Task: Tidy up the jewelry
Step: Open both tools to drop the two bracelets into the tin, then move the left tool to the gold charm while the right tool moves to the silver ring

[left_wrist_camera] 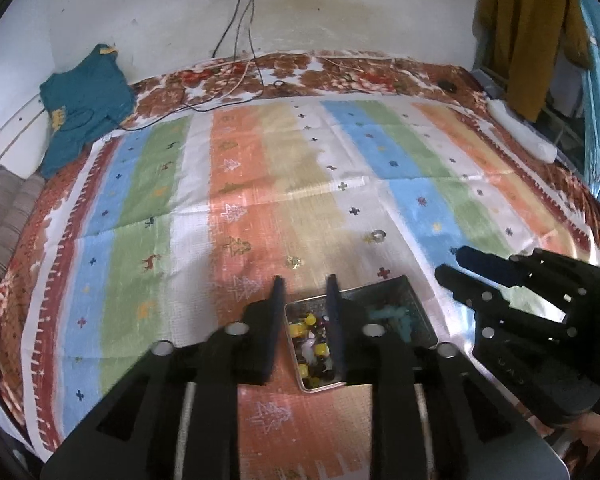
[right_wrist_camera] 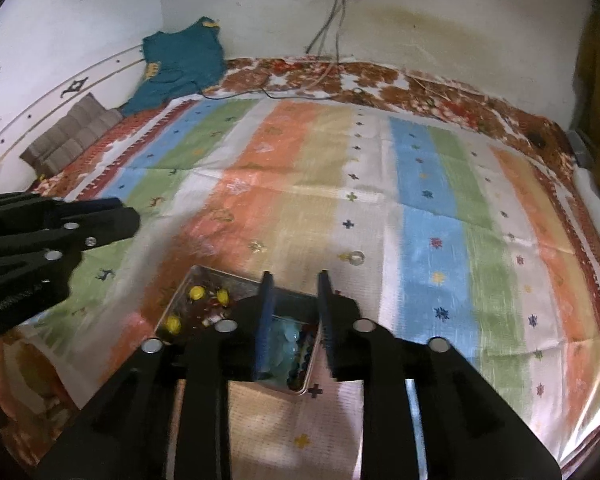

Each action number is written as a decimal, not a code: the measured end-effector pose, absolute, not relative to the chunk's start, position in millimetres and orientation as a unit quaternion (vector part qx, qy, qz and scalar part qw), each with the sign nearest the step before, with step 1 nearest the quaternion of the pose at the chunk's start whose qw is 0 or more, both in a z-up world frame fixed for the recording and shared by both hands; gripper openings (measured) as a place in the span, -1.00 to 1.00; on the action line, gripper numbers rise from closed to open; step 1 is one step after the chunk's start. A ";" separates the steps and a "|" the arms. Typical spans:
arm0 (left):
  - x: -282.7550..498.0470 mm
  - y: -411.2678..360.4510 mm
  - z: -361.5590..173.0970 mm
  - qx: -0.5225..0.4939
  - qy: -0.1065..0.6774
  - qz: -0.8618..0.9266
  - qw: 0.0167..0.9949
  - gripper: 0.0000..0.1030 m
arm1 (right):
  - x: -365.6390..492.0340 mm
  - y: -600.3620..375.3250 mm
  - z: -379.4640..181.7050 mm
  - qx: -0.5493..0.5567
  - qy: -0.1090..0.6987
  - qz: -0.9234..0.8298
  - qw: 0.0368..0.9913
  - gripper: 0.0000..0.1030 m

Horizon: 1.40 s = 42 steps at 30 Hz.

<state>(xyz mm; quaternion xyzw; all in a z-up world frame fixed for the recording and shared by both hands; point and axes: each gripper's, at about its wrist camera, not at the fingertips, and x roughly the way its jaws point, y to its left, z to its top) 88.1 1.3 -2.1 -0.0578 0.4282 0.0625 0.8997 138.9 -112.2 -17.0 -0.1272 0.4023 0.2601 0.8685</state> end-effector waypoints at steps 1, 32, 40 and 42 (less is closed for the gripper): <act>88.3 2.9 -1.6 -0.059 0.428 0.063 0.900 -0.52 | 140.0 -113.1 -18.2 -0.126 0.406 0.258 0.868 -0.49; 140.5 28.4 -52.1 -0.067 0.514 0.063 0.853 -0.14 | 206.8 -114.4 -51.0 -0.131 0.491 0.198 0.838 -0.12; 163.5 36.2 -70.0 -0.068 0.543 0.066 0.835 -0.14 | 229.2 -110.1 -65.0 -0.134 0.514 0.188 0.826 -0.12; 167.3 34.8 -72.4 -0.066 0.546 0.062 0.833 -0.14 | 233.0 -108.8 -68.7 -0.136 0.519 0.187 0.823 -0.12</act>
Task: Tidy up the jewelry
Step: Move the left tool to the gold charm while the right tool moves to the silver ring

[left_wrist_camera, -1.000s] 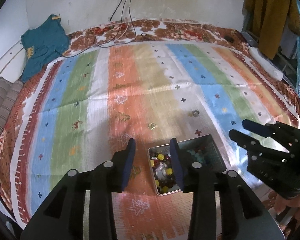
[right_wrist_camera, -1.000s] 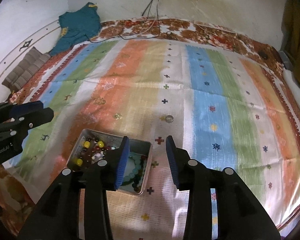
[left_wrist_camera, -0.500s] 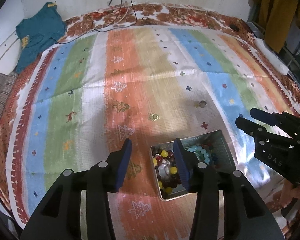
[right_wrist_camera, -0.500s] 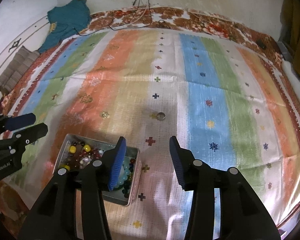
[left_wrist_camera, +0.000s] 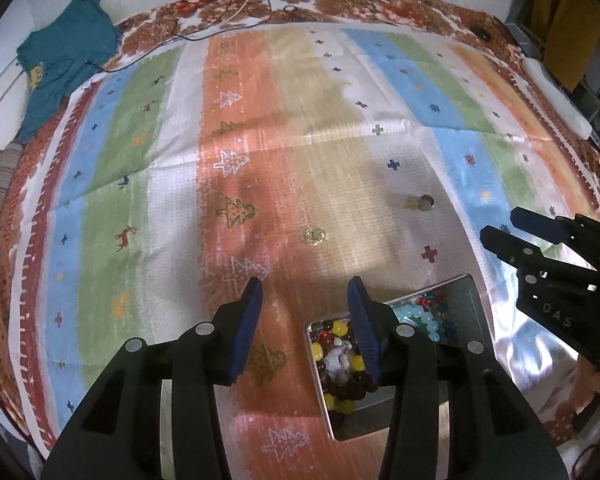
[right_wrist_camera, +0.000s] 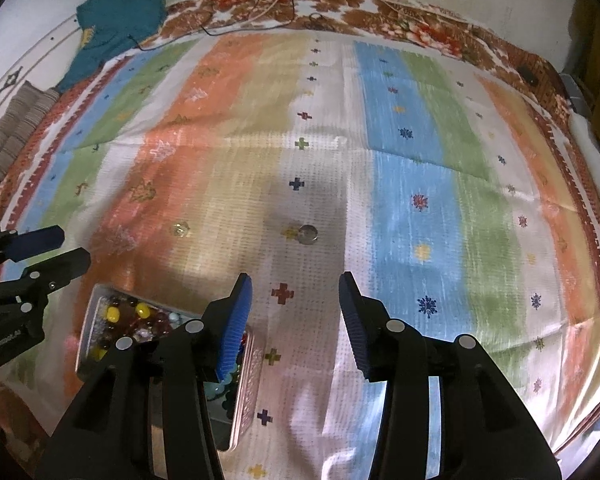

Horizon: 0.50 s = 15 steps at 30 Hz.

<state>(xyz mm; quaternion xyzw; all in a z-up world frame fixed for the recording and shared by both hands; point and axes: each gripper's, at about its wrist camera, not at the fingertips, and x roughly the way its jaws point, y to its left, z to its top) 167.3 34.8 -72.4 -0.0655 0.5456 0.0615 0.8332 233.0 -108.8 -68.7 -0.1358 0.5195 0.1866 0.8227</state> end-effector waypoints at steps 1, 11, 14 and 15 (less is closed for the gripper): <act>169.4 34.2 -73.7 -0.065 0.547 0.060 0.832 -0.14 | 234.6 -108.1 -70.4 -0.137 0.522 0.186 0.821 -0.12; 190.3 32.5 -91.8 -0.050 0.569 0.057 0.819 -0.14 | 253.2 -105.2 -84.2 -0.140 0.539 0.179 0.811 -0.12; 195.5 32.0 -96.0 -0.047 0.575 0.057 0.815 -0.14 | 256.7 -102.3 -86.8 -0.142 0.541 0.181 0.809 -0.12; 197.7 31.8 -98.1 -0.045 0.578 0.057 0.813 -0.14 | 258.2 -101.3 -88.0 -0.143 0.542 0.181 0.808 -0.12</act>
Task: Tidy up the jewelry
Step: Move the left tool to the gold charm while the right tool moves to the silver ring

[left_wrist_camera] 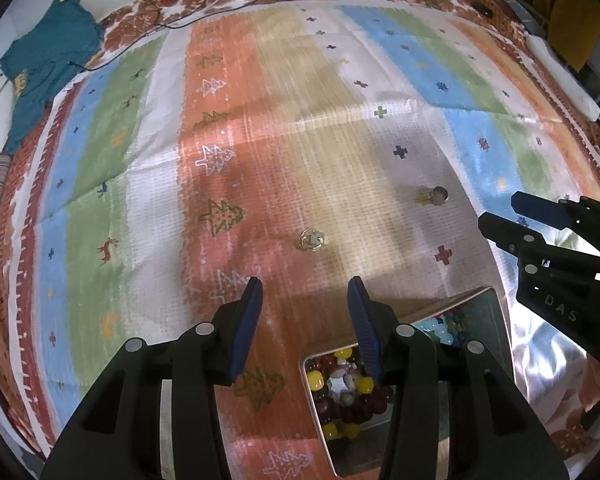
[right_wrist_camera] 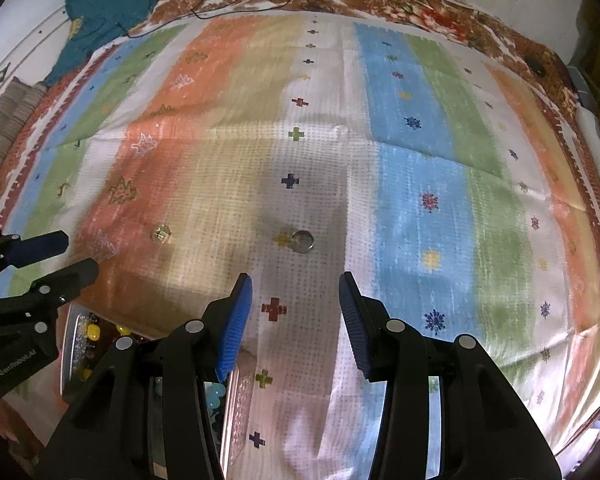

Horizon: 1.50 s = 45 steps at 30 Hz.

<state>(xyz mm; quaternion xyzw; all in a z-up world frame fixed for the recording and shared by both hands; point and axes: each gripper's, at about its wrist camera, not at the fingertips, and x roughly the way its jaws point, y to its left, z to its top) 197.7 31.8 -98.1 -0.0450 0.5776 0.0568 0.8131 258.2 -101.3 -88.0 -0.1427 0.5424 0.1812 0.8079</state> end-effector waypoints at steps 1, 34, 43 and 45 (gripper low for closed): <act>199.2 31.1 -99.2 -0.043 0.579 0.056 0.812 -0.14 | 259.5 -100.7 -88.8 -0.143 0.543 0.181 0.807 -0.12; 248.2 31.9 -145.0 -0.029 0.630 0.040 0.775 -0.14 | 295.2 -90.3 -133.2 -0.163 0.585 0.166 0.777 -0.12; 260.5 31.6 -153.7 -0.028 0.635 0.031 0.772 -0.14 | 305.5 -87.3 -142.7 -0.163 0.592 0.164 0.772 -0.12; 263.7 31.7 -157.8 -0.027 0.638 0.031 0.769 -0.14 | 307.4 -85.4 -145.4 -0.166 0.593 0.164 0.771 -0.12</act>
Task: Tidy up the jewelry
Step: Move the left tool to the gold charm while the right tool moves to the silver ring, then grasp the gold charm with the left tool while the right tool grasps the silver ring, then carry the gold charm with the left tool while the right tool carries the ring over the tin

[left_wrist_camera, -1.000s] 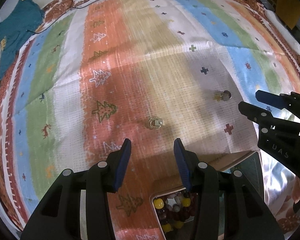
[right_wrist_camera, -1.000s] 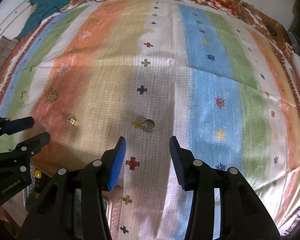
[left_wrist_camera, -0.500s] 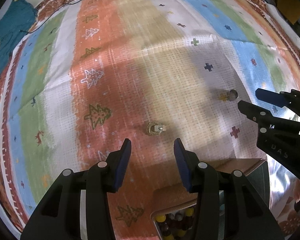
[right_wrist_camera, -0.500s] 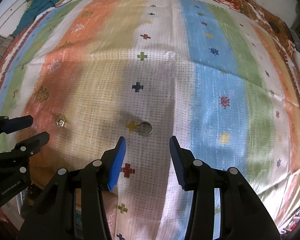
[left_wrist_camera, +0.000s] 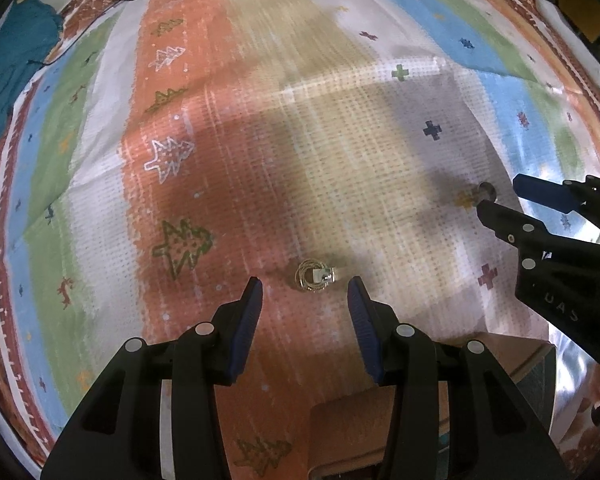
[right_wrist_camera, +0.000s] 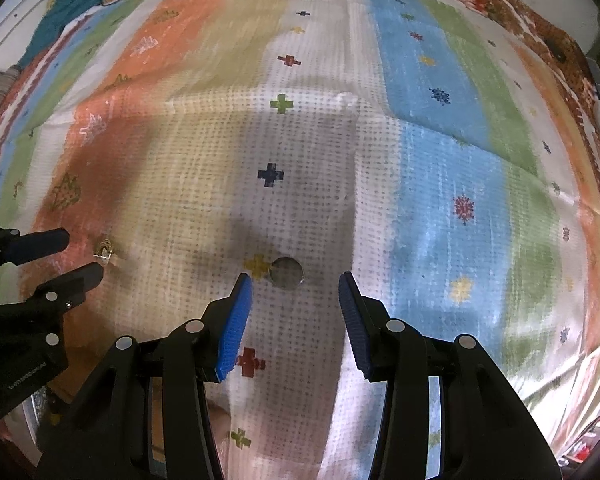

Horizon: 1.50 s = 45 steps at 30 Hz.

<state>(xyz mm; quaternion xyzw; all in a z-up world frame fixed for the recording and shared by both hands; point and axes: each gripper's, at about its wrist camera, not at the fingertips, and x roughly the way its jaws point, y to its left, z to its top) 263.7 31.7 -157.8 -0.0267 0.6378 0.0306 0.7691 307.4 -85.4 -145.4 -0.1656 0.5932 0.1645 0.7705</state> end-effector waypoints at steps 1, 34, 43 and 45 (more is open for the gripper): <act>264.9 32.2 -159.2 -0.026 0.639 0.029 0.768 -0.14 | 308.1 -84.5 -146.4 -0.166 0.593 0.165 0.770 -0.12; 261.9 23.6 -159.6 -0.026 0.642 0.016 0.766 -0.67 | 304.3 -78.7 -137.5 -0.177 0.575 0.179 0.779 -0.61; 247.4 36.6 -131.3 -0.040 0.618 0.024 0.785 -0.67 | 293.7 -76.1 -118.4 -0.165 0.559 0.188 0.790 -0.61; 243.5 36.4 -123.4 -0.045 0.610 0.022 0.791 -0.67 | 289.5 -75.5 -115.1 -0.162 0.555 0.190 0.793 -0.61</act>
